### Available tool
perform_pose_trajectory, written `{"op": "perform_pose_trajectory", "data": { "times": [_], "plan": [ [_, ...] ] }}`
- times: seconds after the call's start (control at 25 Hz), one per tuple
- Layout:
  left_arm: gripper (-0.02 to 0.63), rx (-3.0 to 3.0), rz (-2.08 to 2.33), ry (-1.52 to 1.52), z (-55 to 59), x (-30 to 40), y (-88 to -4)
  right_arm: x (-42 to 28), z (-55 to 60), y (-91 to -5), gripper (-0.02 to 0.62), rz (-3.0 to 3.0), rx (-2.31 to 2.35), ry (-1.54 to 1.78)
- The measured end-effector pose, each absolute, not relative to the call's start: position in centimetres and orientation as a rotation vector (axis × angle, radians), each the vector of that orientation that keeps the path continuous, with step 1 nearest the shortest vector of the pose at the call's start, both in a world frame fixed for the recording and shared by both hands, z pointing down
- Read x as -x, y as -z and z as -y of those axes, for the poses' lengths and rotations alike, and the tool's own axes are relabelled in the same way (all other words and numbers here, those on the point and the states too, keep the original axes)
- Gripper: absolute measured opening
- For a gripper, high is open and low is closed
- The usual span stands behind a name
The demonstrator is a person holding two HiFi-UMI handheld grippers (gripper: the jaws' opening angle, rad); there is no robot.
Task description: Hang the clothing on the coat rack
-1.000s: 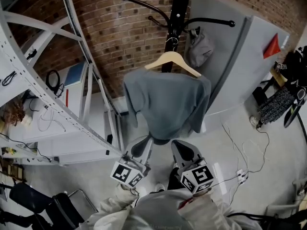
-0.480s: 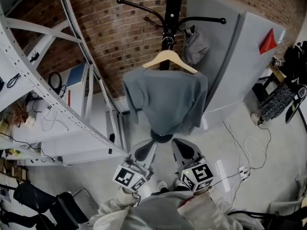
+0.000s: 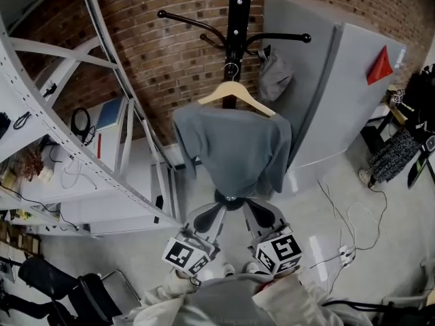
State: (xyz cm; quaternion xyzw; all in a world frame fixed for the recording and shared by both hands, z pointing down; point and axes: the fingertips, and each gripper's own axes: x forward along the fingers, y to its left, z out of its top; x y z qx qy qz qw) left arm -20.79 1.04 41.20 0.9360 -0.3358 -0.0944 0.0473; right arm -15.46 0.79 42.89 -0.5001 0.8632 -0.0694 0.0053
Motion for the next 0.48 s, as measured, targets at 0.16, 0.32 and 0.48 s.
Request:
{"op": "perform_pose_trajectory", "data": {
  "times": [0.16,0.32,0.48],
  "plan": [
    [0.009,-2.83,1.073,0.287,-0.5,19.7,-41.1,14.7,-0.2,-42.3,0.025,-2.72,1.516,0.201],
    [0.009,-2.811,1.125,0.265,0.7,18.7,-41.4,13.4,0.4,-42.5,0.025,-2.715,1.495,0.2],
    [0.009,-2.806,1.141,0.252,1.6,17.5,-41.6,12.4,1.0,-42.7,0.025,-2.722,1.478,0.209]
  ]
}}
